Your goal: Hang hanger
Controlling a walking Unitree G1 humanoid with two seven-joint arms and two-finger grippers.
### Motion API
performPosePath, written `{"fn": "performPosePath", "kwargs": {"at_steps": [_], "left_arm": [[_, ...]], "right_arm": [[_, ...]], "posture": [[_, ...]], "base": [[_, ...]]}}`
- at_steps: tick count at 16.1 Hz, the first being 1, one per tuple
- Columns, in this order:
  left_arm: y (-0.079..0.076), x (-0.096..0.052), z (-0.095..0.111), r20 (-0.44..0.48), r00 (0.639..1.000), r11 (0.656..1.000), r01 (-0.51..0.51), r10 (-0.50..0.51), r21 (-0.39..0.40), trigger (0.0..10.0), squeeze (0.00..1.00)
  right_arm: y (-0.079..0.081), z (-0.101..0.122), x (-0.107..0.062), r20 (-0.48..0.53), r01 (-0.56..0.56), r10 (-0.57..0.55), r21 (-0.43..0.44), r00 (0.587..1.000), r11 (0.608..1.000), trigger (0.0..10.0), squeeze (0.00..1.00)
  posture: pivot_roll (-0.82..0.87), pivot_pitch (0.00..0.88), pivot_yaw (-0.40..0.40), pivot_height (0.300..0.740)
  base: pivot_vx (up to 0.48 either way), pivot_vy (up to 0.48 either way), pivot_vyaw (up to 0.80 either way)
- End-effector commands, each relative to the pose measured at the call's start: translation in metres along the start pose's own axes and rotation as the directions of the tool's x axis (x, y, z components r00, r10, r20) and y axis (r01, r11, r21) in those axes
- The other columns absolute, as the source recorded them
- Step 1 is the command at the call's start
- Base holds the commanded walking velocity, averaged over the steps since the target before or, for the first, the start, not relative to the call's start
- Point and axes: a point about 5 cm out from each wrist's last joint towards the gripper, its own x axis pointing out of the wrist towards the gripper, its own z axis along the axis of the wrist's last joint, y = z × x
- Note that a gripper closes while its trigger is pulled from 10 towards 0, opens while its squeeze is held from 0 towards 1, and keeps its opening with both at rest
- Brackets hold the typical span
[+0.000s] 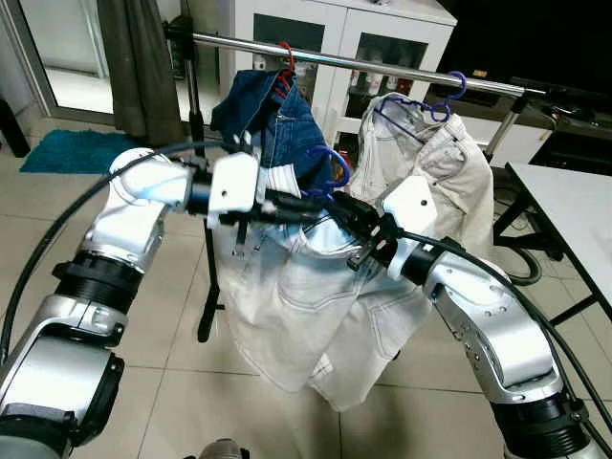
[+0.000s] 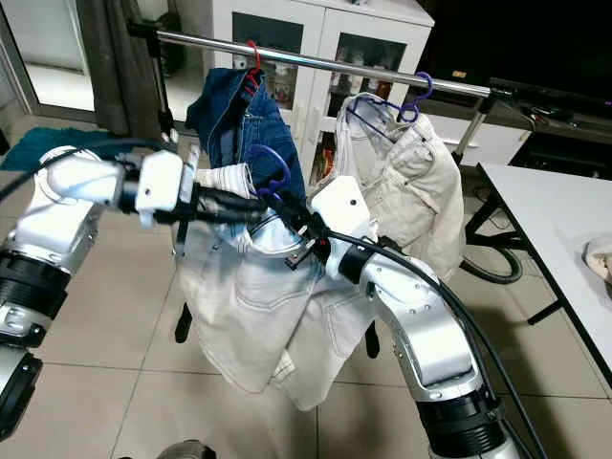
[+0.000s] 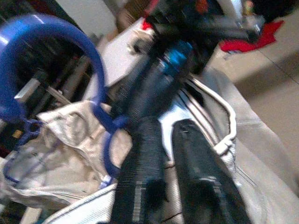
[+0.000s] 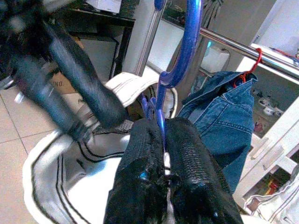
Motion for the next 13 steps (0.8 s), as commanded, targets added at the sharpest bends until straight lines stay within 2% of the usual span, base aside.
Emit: {"fn": "performPosePath", "kwargs": {"at_steps": [1, 5, 6, 9, 11, 12, 13], "left_arm": [[-0.003, 0.006, -0.003, -0.028, 0.998, 0.999, 0.053, -0.053, 0.010, 10.0, 1.00], [0.000, 0.009, -0.002, -0.043, 0.996, 0.996, 0.084, -0.083, 0.023, 10.0, 1.00], [0.005, 0.013, 0.008, 0.041, 0.996, 0.997, 0.082, -0.081, -0.008, 10.0, 1.00], [0.004, 0.020, 0.013, 0.105, 0.990, 0.993, 0.106, -0.099, -0.060, 10.0, 1.00], [0.000, 0.022, 0.008, 0.082, 0.990, 0.989, 0.123, -0.116, -0.085, 10.0, 1.00], [-0.004, 0.020, 0.002, 0.030, 0.989, 0.984, 0.148, -0.146, -0.095, 10.0, 0.99], [-0.010, 0.017, -0.007, -0.056, 0.982, 0.980, 0.173, -0.180, -0.101, 10.0, 0.14]], "right_arm": [[-0.006, 0.019, -0.001, 0.082, 0.016, -0.013, -0.047, 0.997, 0.999, 0.0, 0.00], [-0.006, 0.019, -0.001, 0.081, 0.014, -0.009, -0.053, 0.997, 0.999, 0.0, 0.00], [-0.006, 0.019, -0.001, 0.078, 0.013, -0.009, -0.054, 0.997, 0.998, 0.0, 0.00], [-0.005, 0.019, -0.001, 0.078, 0.010, -0.005, -0.054, 0.997, 0.998, 0.0, 0.00], [-0.005, 0.019, -0.001, 0.078, 0.007, -0.002, -0.054, 0.997, 0.999, 0.0, 0.00], [-0.005, 0.019, -0.001, 0.078, 0.006, -0.001, -0.055, 0.997, 0.998, 0.0, 0.00], [-0.005, 0.019, -0.001, 0.078, 0.004, 0.000, -0.058, 0.997, 0.998, 0.0, 0.00]], "posture": [[0.08, 0.000, -0.129, 0.740], [0.08, 0.000, -0.120, 0.740], [0.08, 0.000, -0.120, 0.740], [0.08, 0.000, -0.118, 0.740], [0.08, 0.000, -0.118, 0.740], [0.08, 0.000, -0.118, 0.740], [0.08, 0.000, -0.121, 0.740]], "base": [[0.000, 0.000, 0.00], [0.000, 0.000, 0.00], [0.000, 0.000, 0.00], [0.000, 0.000, 0.00], [0.000, 0.000, 0.00], [0.000, 0.000, 0.00], [0.000, 0.000, 0.00]]}}
